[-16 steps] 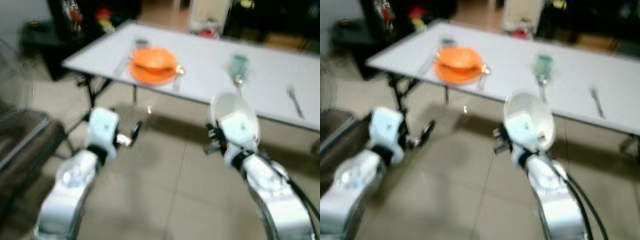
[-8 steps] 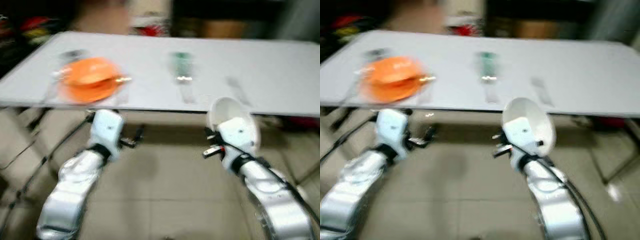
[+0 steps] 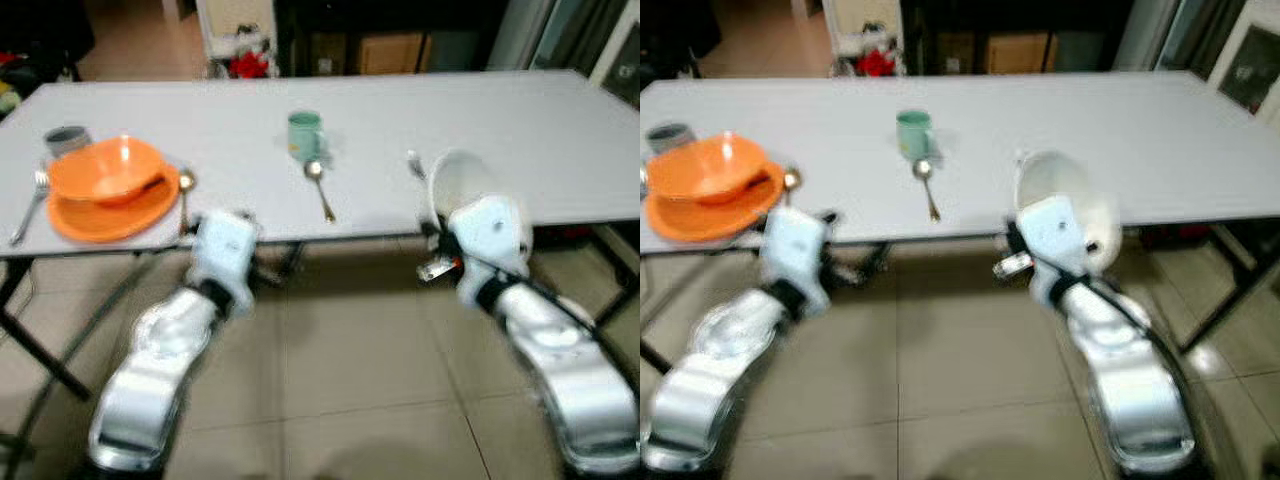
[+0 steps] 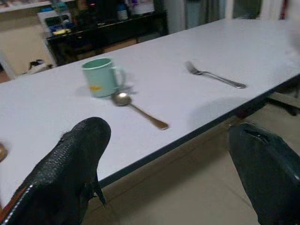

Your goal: Setting the table

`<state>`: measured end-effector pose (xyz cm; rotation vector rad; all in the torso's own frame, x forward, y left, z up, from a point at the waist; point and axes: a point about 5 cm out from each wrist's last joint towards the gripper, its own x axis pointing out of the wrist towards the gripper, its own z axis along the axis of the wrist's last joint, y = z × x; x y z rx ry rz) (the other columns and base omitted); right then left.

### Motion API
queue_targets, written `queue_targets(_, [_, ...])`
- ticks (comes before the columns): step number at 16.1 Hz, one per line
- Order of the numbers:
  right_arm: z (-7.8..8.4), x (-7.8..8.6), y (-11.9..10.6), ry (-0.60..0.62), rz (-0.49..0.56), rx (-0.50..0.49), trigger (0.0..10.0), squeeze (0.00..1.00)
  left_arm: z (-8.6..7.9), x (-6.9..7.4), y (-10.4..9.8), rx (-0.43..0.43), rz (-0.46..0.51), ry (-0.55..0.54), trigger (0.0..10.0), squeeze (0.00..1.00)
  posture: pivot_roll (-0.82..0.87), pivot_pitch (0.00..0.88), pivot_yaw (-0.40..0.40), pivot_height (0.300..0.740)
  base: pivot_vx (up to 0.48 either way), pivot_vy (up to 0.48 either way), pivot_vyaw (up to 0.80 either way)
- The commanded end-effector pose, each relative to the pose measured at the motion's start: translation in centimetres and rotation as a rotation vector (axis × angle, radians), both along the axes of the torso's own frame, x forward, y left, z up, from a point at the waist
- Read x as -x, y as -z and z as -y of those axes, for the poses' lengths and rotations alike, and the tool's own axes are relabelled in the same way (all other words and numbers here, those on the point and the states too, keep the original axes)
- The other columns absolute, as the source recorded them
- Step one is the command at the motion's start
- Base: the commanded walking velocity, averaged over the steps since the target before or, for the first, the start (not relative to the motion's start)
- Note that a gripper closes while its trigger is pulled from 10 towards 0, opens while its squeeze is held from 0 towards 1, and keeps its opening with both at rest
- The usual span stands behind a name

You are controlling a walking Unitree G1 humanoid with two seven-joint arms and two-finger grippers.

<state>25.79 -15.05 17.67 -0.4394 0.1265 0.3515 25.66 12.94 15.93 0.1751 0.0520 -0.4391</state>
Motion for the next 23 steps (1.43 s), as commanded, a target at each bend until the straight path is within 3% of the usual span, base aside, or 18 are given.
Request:
queue_targets(1, [-1.6,0.1,-0.8,-0.099,0.052,0.013,10.0,0.0,-1.0,0.1,-0.1,-0.019,0.002,-0.024,10.0,0.0,0.08,0.0,0.002,0.74,0.255,0.0,0.0])
queue_targets(3, [-2.0,0.5,-0.6,-0.138,0.042,0.001,10.0,0.0,-1.8,0.8,0.1,-0.019,-0.01,-0.042,10.0,0.0,0.08,0.0,-0.003,0.74,0.257,0.0,0.0])
queue_targets(8, [-1.3,1.1,0.7,-0.167,0.014,0.162,10.0,0.0,-2.1,1.1,0.4,-0.029,-0.026,-0.063,10.0,0.0,0.08,0.0,-0.009,0.74,0.26,0.0,0.0])
queue_targets(12, [-0.7,0.5,0.5,-0.175,0.02,0.214,10.0,0.0,-0.9,0.6,0.1,-0.028,-0.011,-0.029,10.0,0.0,0.08,0.0,-0.008,0.74,0.257,0.0,0.0])
queue_targets(15, [-0.5,0.8,1.0,-0.132,0.029,0.194,10.0,0.0,-1.5,0.9,0.6,-0.027,-0.022,-0.06,10.0,0.0,0.08,0.0,-0.019,0.74,0.26,0.0,0.0])
queue_targets(16, [-0.4,0.8,1.1,-0.089,0.017,0.116,10.0,0.0,-1.4,0.8,0.3,-0.014,-0.011,-0.066,10.0,0.0,0.09,0.0,-0.028,0.74,0.281,0.0,0.0])
queue_targets(17, [-0.3,0.6,1.2,-0.072,0.02,0.105,10.0,0.0,-1.3,0.6,0.2,-0.01,-0.008,-0.067,10.0,0.0,0.09,0.0,-0.026,0.74,0.281,0.0,0.0])
queue_targets(19, [0.0,0.6,1.2,-0.074,0.021,0.11,10.0,0.0,-0.8,0.7,0.1,-0.021,-0.009,-0.035,10.0,0.0,0.09,0.0,-0.012,0.74,0.281,0.0,0.0])
queue_targets(23, [0.0,1.1,1.5,-0.064,0.004,0.104,10.0,0.0,-1.7,0.9,0.2,-0.019,-0.013,-0.071,10.0,0.0,0.09,0.0,-0.016,0.74,0.282,0.0,0.0])
